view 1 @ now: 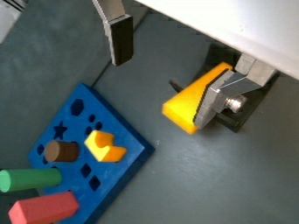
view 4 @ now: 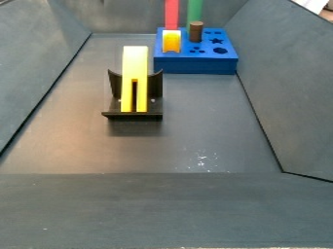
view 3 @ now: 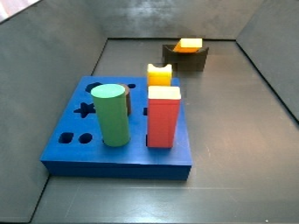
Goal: Pick up the double-square object. Move up. Place the double-square object on the fixture. Regrasp the double-square object. Move to above the board. Insert the double-square object.
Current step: Regrasp the double-square object.
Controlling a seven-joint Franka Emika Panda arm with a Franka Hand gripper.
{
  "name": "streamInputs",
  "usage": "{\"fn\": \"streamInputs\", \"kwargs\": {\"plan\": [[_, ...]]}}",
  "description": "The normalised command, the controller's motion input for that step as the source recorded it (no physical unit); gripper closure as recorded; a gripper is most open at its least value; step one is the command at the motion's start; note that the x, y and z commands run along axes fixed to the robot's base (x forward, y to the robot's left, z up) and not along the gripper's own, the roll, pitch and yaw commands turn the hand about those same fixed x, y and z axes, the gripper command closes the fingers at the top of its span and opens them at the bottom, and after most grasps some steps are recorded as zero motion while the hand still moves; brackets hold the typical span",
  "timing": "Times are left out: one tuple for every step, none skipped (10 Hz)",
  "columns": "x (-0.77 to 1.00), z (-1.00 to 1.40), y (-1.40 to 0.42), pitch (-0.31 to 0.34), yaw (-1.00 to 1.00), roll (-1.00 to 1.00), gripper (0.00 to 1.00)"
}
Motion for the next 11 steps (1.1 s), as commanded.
{"fn": "streamInputs", "kwargs": {"plan": [[-0.05,0.34,-0.58,0.044,0.02,1.00,0.00],[-0.03,0.07,-0.32,0.041,0.02,1.00,0.00],[-0.02,0.01,-0.11,0.038,0.02,1.00,0.00],[-0.03,0.02,0.01,0.036,0.02,1.00,0.00],[-0.02,0.01,0.00,0.033,0.02,1.00,0.00],[-0.01,0.01,-0.03,0.029,0.02,1.00,0.00],[-0.01,0.01,-0.02,0.027,0.02,1.00,0.00],[0.00,0.02,-0.02,0.024,0.02,1.00,0.00],[0.01,0.01,-0.02,0.023,0.02,1.00,0.00],[0.01,0.01,-0.02,0.025,0.02,1.00,0.00],[0.01,0.01,-0.02,0.030,0.03,1.00,0.00]]}}
